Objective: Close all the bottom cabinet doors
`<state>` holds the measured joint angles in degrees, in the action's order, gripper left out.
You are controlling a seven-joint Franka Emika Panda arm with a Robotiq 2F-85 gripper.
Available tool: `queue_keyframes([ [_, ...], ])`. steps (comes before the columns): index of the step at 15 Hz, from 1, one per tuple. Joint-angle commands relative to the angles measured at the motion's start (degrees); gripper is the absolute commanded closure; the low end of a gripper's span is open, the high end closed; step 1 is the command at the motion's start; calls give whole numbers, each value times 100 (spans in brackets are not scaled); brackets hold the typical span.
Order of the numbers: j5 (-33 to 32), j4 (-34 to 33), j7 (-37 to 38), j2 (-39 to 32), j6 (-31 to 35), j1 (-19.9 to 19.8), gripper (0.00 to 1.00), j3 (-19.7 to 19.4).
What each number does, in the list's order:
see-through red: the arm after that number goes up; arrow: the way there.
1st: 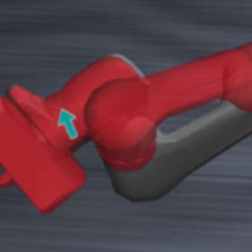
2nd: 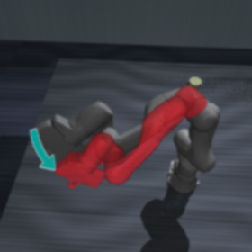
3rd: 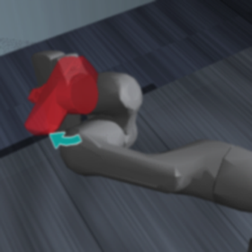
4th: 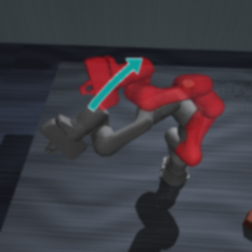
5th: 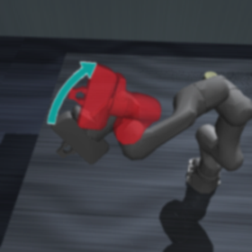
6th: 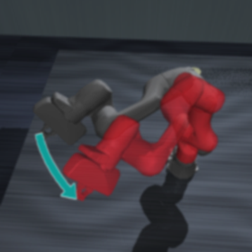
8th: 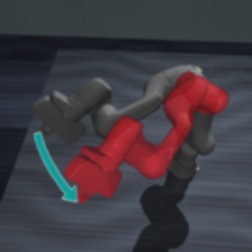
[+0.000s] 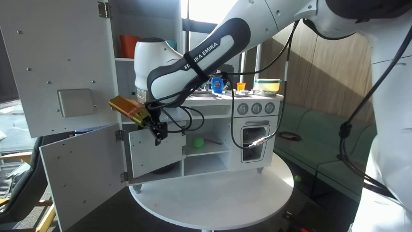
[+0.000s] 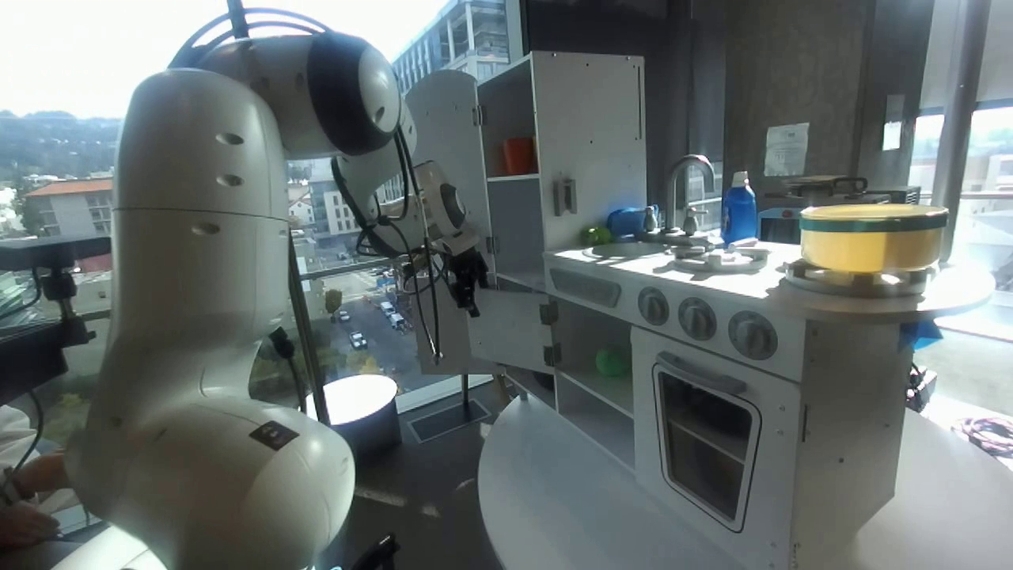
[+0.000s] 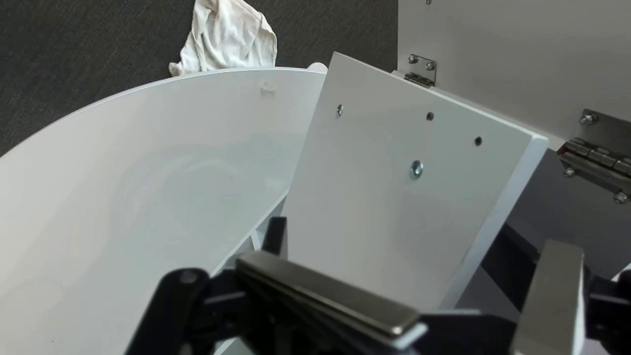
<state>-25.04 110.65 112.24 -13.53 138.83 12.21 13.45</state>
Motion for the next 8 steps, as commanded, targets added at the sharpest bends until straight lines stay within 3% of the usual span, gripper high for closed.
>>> queue_keyframes([
  [1,472,310,-584,475,-392,155,0,-192],
  [6,1530,1291,-1921,1614,-1533,-29,0,-150],
  [8,1583,1710,-2209,2101,-1991,-167,0,-297],
])
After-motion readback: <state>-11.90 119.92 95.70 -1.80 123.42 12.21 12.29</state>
